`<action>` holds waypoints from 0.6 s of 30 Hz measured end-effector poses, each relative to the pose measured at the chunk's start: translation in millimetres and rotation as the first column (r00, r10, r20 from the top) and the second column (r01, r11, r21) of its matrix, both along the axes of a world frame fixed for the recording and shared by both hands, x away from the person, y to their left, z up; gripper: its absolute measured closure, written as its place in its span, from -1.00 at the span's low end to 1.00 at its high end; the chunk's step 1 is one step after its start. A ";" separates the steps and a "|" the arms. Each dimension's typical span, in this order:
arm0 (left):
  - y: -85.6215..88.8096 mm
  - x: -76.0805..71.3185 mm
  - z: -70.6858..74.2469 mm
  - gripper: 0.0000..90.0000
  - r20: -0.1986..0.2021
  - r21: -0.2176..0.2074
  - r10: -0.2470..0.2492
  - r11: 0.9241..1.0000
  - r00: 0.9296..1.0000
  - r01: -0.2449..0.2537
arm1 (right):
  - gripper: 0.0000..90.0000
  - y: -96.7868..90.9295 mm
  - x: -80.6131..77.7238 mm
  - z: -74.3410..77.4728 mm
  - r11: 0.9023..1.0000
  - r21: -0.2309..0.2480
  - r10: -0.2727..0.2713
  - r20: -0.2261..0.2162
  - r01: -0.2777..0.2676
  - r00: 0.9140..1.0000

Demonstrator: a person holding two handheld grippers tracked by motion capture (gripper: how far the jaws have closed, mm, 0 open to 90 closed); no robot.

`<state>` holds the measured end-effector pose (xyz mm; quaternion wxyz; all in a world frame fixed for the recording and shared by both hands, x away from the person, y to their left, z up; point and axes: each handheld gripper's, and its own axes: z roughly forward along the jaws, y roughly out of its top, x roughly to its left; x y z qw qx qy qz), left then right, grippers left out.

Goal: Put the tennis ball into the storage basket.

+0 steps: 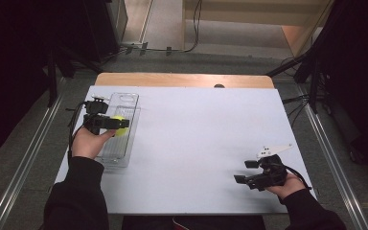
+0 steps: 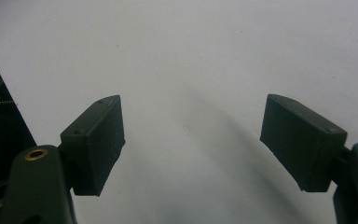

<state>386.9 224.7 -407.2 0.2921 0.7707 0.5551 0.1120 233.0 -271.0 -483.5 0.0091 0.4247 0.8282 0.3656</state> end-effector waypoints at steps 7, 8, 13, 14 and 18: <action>-0.8 -3.3 10.3 -0.59 0.028 -0.014 -0.017 1.000 0.999 0.017 | -0.56 -0.1 0.2 -0.1 1.000 -0.001 0.000 -0.001 0.000 1.000; -1.1 -3.7 11.5 -0.62 0.030 -0.019 -0.020 1.000 0.999 0.021 | -0.56 -0.1 0.3 -0.1 1.000 -0.001 -0.001 -0.001 0.001 1.000; -4.5 -5.5 16.3 -0.62 0.029 -0.041 -0.046 0.998 0.999 0.047 | -0.56 0.0 0.6 -0.3 1.000 -0.001 0.000 -0.001 0.000 1.000; -5.8 -5.9 16.8 -0.62 0.032 -0.045 -0.048 0.998 0.998 0.049 | -0.56 -0.1 0.4 -0.2 1.000 -0.002 -0.001 -0.002 0.001 1.000; -9.7 -7.6 19.8 -0.62 0.032 -0.055 -0.076 0.995 0.997 0.078 | -0.56 -0.5 0.4 -0.3 1.000 -0.001 0.001 0.000 -0.001 1.000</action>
